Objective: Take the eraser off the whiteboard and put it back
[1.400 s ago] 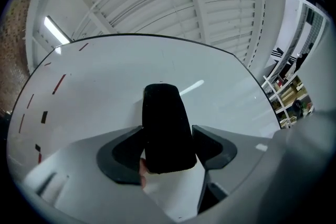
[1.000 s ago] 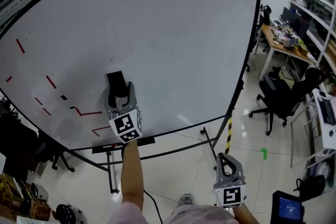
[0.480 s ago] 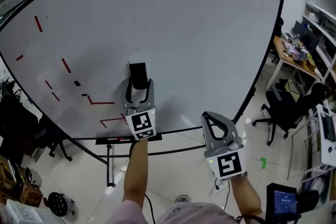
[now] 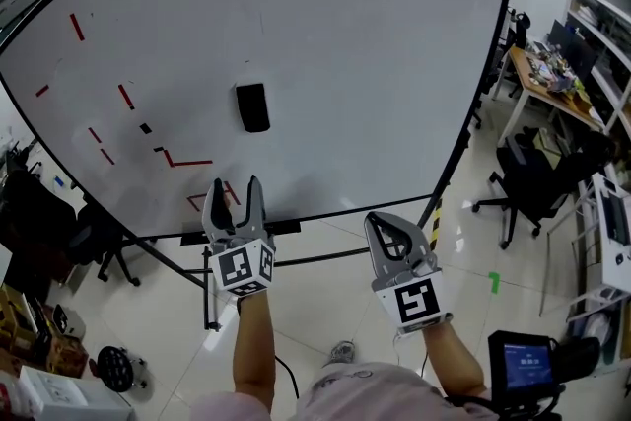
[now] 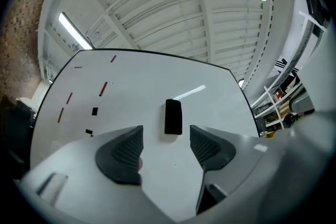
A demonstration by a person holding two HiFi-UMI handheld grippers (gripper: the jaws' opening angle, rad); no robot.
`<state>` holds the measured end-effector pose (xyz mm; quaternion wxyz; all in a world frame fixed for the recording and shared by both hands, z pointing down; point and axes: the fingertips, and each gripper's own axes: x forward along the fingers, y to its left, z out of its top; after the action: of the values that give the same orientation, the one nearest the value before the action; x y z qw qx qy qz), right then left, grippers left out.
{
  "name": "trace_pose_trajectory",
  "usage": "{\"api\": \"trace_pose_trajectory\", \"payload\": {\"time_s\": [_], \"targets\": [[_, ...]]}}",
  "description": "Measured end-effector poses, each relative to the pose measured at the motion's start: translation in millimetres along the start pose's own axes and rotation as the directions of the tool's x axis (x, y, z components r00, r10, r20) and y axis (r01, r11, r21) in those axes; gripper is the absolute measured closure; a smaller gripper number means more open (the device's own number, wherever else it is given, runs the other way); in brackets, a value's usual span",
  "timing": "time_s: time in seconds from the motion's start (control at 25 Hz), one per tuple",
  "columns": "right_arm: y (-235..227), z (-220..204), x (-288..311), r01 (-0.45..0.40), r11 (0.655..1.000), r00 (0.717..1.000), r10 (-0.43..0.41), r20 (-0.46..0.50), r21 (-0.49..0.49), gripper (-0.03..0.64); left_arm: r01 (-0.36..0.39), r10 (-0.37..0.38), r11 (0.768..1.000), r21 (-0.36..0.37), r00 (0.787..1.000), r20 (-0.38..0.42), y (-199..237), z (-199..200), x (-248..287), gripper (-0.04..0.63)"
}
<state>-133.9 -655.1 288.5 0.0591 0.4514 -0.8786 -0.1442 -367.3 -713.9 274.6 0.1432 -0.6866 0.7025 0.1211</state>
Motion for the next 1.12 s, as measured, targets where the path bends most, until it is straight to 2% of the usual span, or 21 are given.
{"api": "trace_pose_trajectory", "payload": {"time_s": [0.16,0.28,0.48,0.64,0.8,0.88,1.0,1.12], "targets": [[8.0,3.8,-66.1,0.012,1.000,1.000,-0.012,0.002,0.026,0.614,-0.001,0.002,0.999,-0.034,1.000,0.015,-21.2,34.3,-66.4,0.325],[20.1,2.4,-140.3,0.030,0.999,1.000,-0.030,0.007,0.028,0.614,0.008,-0.006,0.999,-0.051,0.999,0.042,-51.4,64.9,-134.0,0.327],[52.3,-19.6,-301.8,0.049,0.997,0.999,-0.048,-0.014,0.060,0.614,0.020,-0.014,0.994,-0.109,0.998,0.063,-129.8,114.6,-284.9,0.354],[84.6,-17.3,-403.6,0.030,0.999,0.999,-0.030,-0.020,0.041,0.614,0.054,-0.050,0.990,-0.127,0.998,0.028,-184.0,146.9,-403.2,0.354],[116.8,21.8,-472.3,0.035,0.999,0.997,-0.036,0.064,0.018,0.611,0.049,-0.044,0.989,-0.137,0.998,0.034,-200.3,195.9,-489.3,0.354],[137.4,34.4,-496.5,0.007,1.000,0.997,-0.007,0.077,0.005,0.582,0.053,-0.046,0.990,-0.130,0.997,0.056,-200.9,218.6,-521.1,0.354],[165.4,46.5,-525.5,-0.043,0.998,0.997,0.045,0.066,-0.041,0.511,0.059,-0.048,0.990,-0.127,0.995,0.085,-196.5,243.6,-557.2,0.354],[180.1,50.8,-541.5,-0.063,0.997,0.994,0.067,0.091,-0.046,0.509,0.067,-0.057,0.991,-0.119,0.995,0.085,-187.4,255.0,-576.0,0.354]]}}
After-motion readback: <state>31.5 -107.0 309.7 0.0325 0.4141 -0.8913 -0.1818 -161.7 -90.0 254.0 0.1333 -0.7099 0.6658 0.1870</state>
